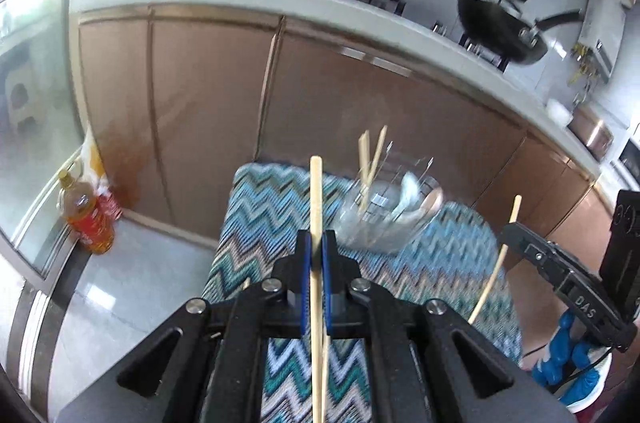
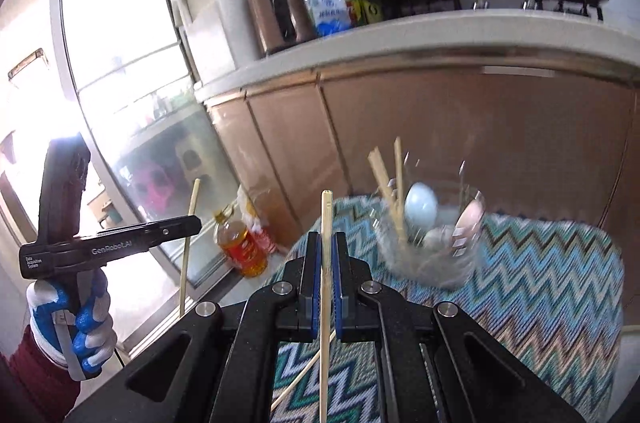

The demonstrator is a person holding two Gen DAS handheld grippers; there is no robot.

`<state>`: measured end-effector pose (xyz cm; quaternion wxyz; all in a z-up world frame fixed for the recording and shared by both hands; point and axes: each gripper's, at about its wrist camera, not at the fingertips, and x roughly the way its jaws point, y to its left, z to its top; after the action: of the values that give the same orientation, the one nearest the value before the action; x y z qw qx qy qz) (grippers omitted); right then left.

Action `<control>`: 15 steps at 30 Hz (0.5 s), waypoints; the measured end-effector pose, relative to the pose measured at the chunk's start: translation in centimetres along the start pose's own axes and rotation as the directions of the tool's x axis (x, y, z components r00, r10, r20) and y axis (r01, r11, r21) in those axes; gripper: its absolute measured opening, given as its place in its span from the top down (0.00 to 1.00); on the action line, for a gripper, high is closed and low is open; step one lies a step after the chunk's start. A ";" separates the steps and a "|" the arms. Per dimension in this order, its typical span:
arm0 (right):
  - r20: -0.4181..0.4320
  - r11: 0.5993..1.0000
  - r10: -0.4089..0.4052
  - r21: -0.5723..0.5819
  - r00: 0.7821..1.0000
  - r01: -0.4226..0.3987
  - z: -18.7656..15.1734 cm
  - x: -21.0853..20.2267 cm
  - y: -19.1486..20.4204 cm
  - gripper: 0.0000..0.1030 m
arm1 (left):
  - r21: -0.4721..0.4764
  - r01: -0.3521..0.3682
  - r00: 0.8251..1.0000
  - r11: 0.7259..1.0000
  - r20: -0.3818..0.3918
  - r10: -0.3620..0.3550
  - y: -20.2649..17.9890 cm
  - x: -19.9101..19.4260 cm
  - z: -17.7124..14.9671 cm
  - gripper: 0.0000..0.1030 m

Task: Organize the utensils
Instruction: 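Lift both chopsticks upright and drop them into the clear holder, opening both grippers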

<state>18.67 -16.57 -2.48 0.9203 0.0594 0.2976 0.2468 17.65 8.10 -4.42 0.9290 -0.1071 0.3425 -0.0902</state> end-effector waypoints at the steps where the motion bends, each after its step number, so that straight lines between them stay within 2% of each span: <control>1: 0.018 1.000 -0.010 -0.004 1.000 0.010 0.7 -0.3 -0.2 0.95 | -0.004 0.018 1.000 1.000 0.021 -0.018 -0.3 -0.1 0.8 0.96; 5: 0.100 0.999 -0.040 -0.020 0.994 0.042 3.3 -1.0 -0.8 0.95 | -0.013 0.086 0.993 0.996 0.087 -0.084 -1.7 -0.3 3.2 0.96; 10: 0.207 0.997 -0.059 -0.042 0.976 0.069 6.4 -0.9 -1.4 0.95 | -0.013 0.165 0.970 0.986 0.181 -0.160 -3.9 0.4 6.5 0.96; 15: 0.280 0.997 -0.044 -0.055 0.959 0.062 8.8 1.2 -2.2 0.95 | -0.011 0.194 0.949 0.981 0.256 -0.185 -5.8 2.9 9.1 0.96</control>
<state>25.56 -17.53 3.53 0.9607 0.0566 0.1588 0.2206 25.29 3.09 2.07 0.9501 -0.1668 0.2106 -0.1586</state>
